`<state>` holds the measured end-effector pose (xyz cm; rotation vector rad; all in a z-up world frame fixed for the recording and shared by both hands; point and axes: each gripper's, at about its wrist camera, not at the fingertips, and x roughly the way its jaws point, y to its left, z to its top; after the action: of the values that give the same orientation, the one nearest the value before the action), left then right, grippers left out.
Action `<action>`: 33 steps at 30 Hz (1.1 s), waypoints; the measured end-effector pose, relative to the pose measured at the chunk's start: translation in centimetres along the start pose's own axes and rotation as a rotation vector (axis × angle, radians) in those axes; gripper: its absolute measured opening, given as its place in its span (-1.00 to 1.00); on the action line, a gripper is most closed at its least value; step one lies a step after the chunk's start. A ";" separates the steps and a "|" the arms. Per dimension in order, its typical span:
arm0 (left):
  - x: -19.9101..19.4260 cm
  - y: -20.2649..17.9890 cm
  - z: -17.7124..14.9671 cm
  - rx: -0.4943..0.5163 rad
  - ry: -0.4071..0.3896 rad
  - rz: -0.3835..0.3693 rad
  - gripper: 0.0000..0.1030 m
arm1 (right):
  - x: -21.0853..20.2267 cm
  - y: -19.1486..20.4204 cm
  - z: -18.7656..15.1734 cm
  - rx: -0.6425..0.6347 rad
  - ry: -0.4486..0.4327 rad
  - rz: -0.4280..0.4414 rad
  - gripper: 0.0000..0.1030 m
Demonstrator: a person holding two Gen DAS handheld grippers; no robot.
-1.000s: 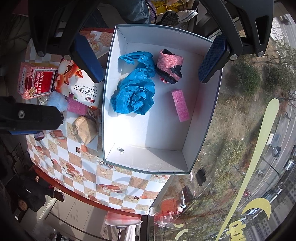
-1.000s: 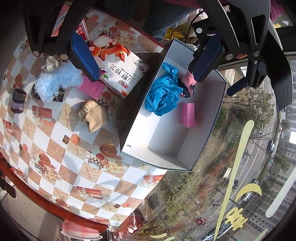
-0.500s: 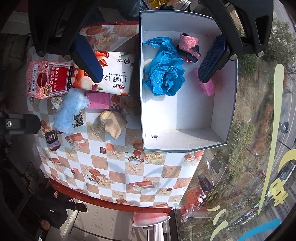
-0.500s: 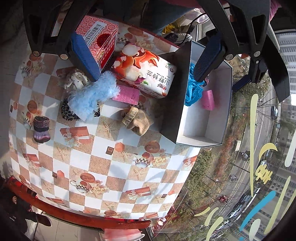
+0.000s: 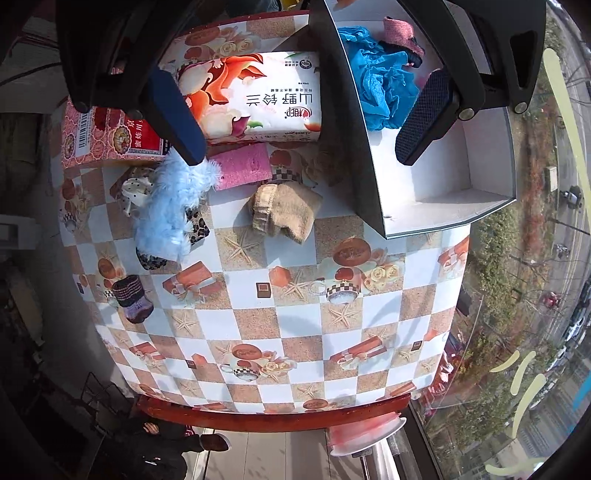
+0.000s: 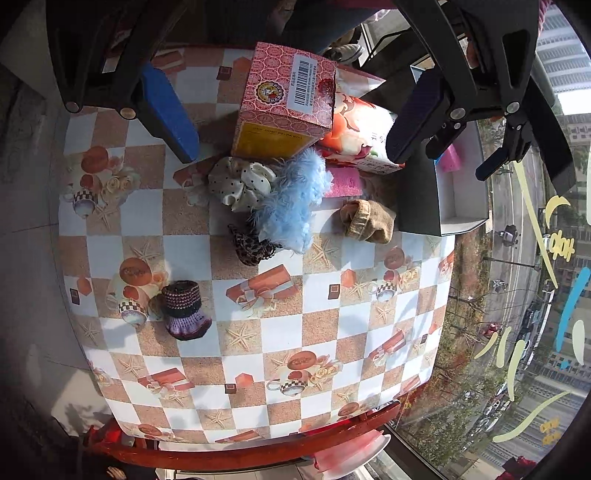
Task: Organize soft objects
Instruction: 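Move both grippers over the table toward the beige sock and fluffy blue duster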
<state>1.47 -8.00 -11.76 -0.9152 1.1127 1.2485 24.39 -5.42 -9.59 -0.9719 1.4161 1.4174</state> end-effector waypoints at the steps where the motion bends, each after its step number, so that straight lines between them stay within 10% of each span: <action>1: 0.5 -0.4 0.5 0.015 0.007 0.004 0.99 | 0.1 -0.6 0.0 0.012 0.002 -0.004 0.98; 33: 14.8 -4.3 5.5 0.176 0.258 0.105 0.99 | 11.9 -9.6 5.9 0.312 0.184 0.085 0.98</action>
<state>6.07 0.38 -25.04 -0.9095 1.4676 1.1166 30.27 0.78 -23.58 -0.8640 1.7712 1.1423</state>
